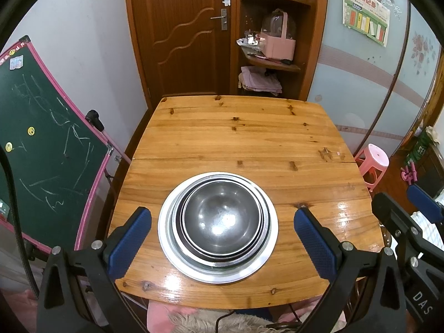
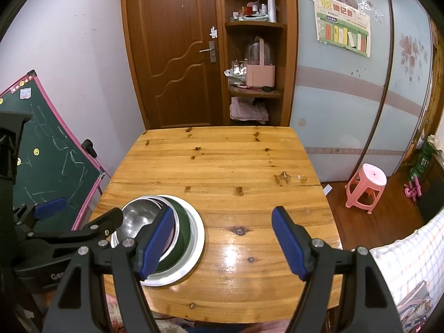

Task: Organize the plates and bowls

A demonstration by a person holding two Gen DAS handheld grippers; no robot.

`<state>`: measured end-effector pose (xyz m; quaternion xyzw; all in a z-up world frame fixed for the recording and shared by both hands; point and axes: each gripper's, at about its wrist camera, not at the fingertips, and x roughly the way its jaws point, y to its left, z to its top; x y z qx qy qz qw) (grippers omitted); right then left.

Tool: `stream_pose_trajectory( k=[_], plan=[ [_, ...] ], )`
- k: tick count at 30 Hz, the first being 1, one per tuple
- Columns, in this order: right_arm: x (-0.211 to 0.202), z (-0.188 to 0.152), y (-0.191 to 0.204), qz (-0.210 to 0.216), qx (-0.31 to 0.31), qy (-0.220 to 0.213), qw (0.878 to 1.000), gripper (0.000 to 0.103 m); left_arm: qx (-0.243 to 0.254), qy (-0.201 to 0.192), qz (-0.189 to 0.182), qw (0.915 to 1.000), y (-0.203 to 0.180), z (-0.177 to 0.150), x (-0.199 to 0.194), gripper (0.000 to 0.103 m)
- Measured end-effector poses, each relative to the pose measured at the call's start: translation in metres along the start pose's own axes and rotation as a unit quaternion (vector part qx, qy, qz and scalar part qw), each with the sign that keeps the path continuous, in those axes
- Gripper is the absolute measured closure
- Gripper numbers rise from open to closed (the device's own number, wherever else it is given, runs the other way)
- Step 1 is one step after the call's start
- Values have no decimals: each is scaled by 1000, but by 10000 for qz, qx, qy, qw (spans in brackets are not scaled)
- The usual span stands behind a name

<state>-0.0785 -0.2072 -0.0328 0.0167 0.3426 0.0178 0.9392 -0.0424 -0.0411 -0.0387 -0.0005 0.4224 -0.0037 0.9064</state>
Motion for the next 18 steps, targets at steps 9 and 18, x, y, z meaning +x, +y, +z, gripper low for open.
stream_pose_trajectory(
  k=[9,18],
  plan=[
    [5,0,-1,19,24,72,10000,29,-12,52,0,10000,0,-2,1,1],
    [8,1,-1,31,39,105,9999,30,-13,42,13,10000,0,-2,2,1]
  ],
)
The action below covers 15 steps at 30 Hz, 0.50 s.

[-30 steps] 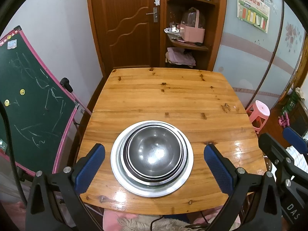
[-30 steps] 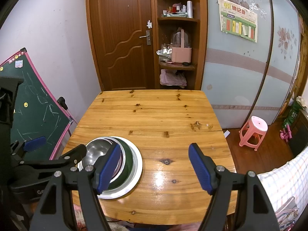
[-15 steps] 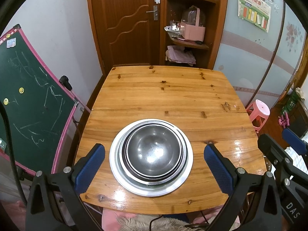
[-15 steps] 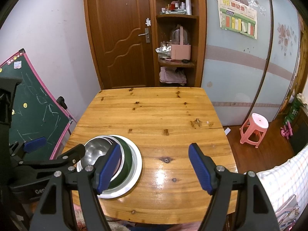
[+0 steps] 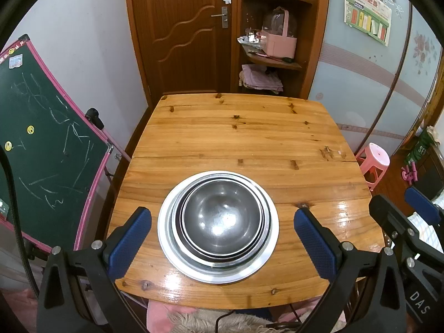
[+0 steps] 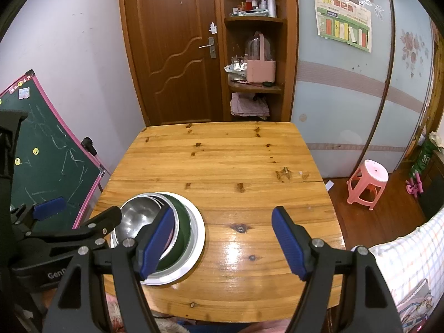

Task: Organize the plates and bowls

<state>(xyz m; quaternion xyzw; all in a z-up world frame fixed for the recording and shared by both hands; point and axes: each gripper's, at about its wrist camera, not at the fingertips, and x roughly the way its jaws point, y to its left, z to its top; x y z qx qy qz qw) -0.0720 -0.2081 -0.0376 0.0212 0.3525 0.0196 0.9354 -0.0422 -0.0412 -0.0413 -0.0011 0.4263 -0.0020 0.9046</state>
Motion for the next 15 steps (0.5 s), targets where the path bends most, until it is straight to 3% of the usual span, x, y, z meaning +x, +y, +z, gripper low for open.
stream_pose_trajectory(
  k=[15],
  plan=[
    [4,-1,1,23,6,46,10000,30,-10,33,-6,10000,0,-1,1,1]
  ],
)
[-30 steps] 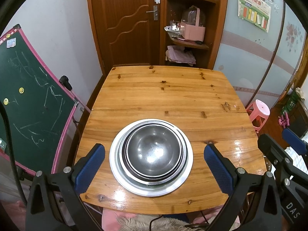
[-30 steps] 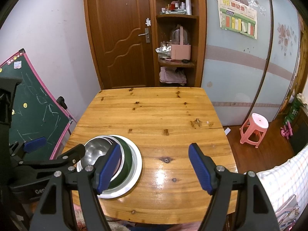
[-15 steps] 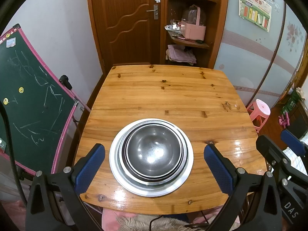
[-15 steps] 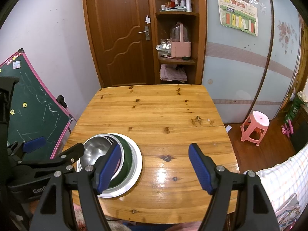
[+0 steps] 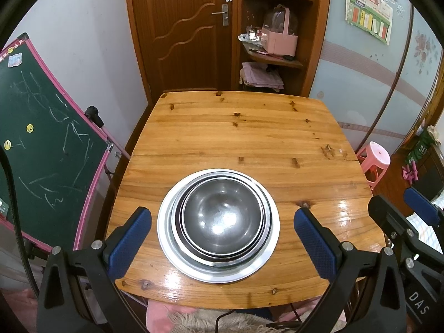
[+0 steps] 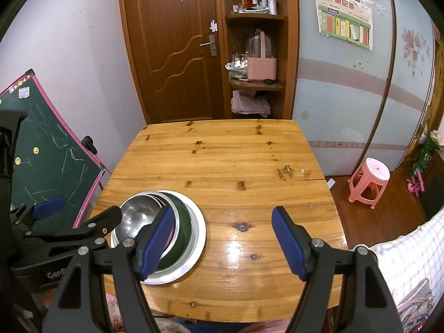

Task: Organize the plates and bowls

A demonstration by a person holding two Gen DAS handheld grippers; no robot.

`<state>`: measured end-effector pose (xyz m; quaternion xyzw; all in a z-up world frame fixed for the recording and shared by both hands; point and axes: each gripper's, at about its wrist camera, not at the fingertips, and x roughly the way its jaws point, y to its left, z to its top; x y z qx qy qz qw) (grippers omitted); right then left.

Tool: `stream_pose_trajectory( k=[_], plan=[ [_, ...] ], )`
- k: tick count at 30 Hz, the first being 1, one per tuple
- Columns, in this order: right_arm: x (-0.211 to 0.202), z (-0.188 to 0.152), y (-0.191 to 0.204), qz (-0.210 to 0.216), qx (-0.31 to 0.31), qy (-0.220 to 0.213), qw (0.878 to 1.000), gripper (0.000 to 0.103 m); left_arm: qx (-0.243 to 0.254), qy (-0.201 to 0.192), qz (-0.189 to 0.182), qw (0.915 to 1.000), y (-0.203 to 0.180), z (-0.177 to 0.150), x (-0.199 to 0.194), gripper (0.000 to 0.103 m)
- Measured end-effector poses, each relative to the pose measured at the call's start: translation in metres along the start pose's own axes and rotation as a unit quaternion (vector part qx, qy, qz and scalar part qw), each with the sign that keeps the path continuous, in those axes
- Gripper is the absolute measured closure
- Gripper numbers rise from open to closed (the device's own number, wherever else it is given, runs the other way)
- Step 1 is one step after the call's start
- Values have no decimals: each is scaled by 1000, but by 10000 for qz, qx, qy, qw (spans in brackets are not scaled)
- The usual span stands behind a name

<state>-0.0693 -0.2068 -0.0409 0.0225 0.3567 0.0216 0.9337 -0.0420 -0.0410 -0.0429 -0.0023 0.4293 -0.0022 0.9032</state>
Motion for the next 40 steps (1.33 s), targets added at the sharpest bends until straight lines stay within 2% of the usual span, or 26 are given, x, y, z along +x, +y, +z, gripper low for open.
stream_pose_trajectory(
  k=[40],
  plan=[
    [11,-10,0,-20,95,92,9999,30,35,76,40,10000,4,-3,9,1]
  ],
)
